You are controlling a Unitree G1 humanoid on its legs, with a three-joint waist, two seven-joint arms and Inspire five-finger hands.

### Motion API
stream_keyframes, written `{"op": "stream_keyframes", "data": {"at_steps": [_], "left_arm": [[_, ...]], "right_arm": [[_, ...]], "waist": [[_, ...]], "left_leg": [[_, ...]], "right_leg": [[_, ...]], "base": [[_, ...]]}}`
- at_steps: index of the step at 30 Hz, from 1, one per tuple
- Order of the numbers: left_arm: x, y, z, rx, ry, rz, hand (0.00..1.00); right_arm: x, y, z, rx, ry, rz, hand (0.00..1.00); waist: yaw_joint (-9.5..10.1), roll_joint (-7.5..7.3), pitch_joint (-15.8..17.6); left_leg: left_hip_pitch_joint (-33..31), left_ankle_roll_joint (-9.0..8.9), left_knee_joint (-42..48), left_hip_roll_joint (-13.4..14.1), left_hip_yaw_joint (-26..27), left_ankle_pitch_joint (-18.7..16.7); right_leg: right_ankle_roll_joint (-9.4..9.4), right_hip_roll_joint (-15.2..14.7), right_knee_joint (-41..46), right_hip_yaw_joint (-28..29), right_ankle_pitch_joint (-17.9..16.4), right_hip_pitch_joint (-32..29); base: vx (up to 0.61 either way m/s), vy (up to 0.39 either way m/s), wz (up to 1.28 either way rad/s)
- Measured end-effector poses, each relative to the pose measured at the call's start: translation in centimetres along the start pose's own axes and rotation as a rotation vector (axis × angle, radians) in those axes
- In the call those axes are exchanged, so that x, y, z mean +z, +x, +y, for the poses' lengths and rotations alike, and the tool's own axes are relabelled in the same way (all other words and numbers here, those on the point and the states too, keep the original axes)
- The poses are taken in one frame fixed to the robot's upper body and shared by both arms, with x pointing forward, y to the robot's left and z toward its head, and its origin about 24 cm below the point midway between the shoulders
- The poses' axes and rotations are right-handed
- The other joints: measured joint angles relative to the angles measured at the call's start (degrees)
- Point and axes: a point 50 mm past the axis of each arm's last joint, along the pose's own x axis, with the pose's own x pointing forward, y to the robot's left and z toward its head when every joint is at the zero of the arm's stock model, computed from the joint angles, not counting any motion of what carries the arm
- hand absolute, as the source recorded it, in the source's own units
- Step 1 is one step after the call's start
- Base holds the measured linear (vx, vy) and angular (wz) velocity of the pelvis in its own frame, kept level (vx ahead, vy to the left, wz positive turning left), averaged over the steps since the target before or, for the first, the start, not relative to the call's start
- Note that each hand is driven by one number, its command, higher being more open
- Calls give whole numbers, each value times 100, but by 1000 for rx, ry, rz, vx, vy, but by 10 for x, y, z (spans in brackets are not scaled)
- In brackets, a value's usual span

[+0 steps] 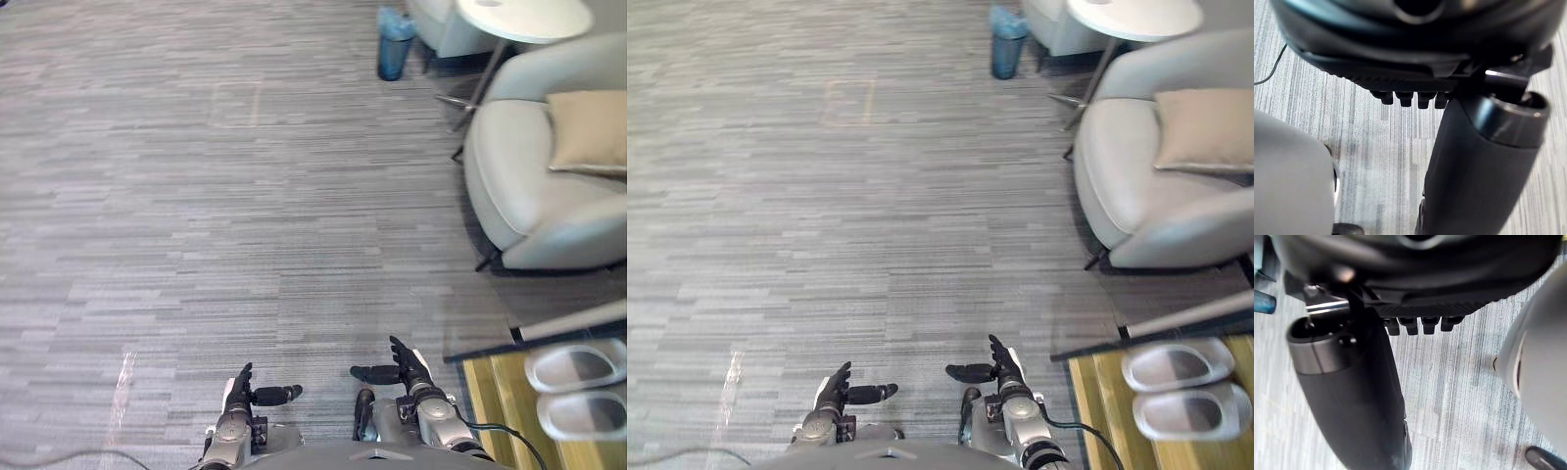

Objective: Organize the slippers on the shoe rack

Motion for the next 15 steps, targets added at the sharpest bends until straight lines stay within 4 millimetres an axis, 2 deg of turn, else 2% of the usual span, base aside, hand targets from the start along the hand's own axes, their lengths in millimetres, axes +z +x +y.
{"op": "stream_keyframes", "data": {"at_steps": [1,3,5,6,7,8,9,10,11,12,14,15], "left_arm": [[2,0,4,22,-30,-11,100],[7,1,5,31,-43,-25,100],[13,3,5,28,-32,-43,100],[19,5,6,28,-29,-57,100],[26,7,9,30,-22,-76,100],[27,7,8,30,-21,-83,100],[27,6,5,22,-20,-87,100],[33,7,7,23,-10,-110,100],[35,8,8,25,5,-117,100],[34,8,9,21,9,-110,100],[29,7,8,21,7,-93,100],[26,7,8,20,10,-84,100]], "right_arm": [[-4,-1,0,0,1,11,100],[1,0,1,0,-5,-3,100],[6,2,1,1,-7,-14,100],[6,2,1,2,-6,-14,100],[5,2,2,3,-5,-13,100],[5,1,2,2,-5,-11,100],[3,1,-1,-4,-10,-7,100],[3,1,3,1,-8,-3,100],[5,1,8,16,-8,-10,100],[7,2,9,18,-13,-15,100],[7,2,14,32,-12,-12,100],[6,1,15,38,-12,-11,100]], "waist": [[52,8,0],[133,-17,17],[139,-18,44],[156,-99,101],[163,-157,150],[162,-183,164],[165,-142,137],[238,-312,108],[250,-420,92],[252,-437,84],[268,-413,80],[263,-417,85]], "left_leg": [[-277,244,759,373,824,-151],[-673,526,1115,688,1638,-423],[-1018,589,911,708,1849,-514],[-1236,661,477,672,2029,-456],[-1410,794,-92,549,2223,-211],[-1472,832,-390,487,2284,-2],[-1592,991,-916,456,2337,785],[-1648,1252,-862,235,2334,942],[-1655,1352,-934,34,2278,837],[-1621,1411,-918,-92,2223,703],[-1358,1494,-871,-247,2077,420],[-1147,1514,-895,-326,1991,282]], "right_leg": [[-21,97,-246,-122,-12,316],[-41,133,-551,-182,-26,638],[-38,101,-749,-293,-25,842],[-11,17,-800,-454,-35,1007],[167,-116,-806,-643,-104,1196],[255,-149,-806,-721,-153,1259],[395,-81,-809,-807,-209,1316],[574,-285,-850,-851,-321,1409],[646,-437,-782,-892,-276,1412],[699,-561,-534,-886,-246,1385],[745,-871,659,-764,-231,1154],[904,-1092,1592,-644,-61,922]], "base": [[371,-168,36],[372,-79,21],[264,43,27],[274,99,58],[337,129,61],[239,113,59],[275,134,53],[392,173,63],[506,234,65],[534,279,59],[443,264,47],[431,224,48]]}}
